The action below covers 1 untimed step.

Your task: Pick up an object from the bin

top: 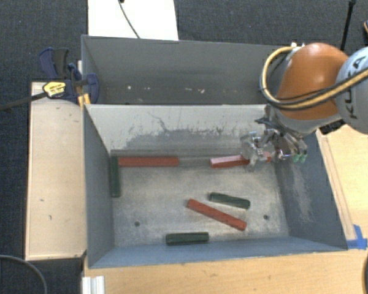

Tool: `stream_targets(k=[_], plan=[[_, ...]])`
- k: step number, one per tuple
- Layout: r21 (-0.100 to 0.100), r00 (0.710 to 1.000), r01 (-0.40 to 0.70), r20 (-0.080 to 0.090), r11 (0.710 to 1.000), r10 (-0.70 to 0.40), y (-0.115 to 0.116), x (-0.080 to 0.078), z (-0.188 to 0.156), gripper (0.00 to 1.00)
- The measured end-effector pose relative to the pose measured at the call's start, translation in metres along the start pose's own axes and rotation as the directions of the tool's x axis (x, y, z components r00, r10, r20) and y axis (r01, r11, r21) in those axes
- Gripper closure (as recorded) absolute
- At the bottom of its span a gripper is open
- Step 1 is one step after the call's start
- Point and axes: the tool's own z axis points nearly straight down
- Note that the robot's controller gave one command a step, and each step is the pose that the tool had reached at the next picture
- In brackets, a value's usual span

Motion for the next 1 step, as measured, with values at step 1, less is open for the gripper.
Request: stream_targets(k=[1], plan=[[-0.001,1.000,0.000,-0.002,1.000,0.000,-0.0002,-0.0019,-0.0237,1.00]])
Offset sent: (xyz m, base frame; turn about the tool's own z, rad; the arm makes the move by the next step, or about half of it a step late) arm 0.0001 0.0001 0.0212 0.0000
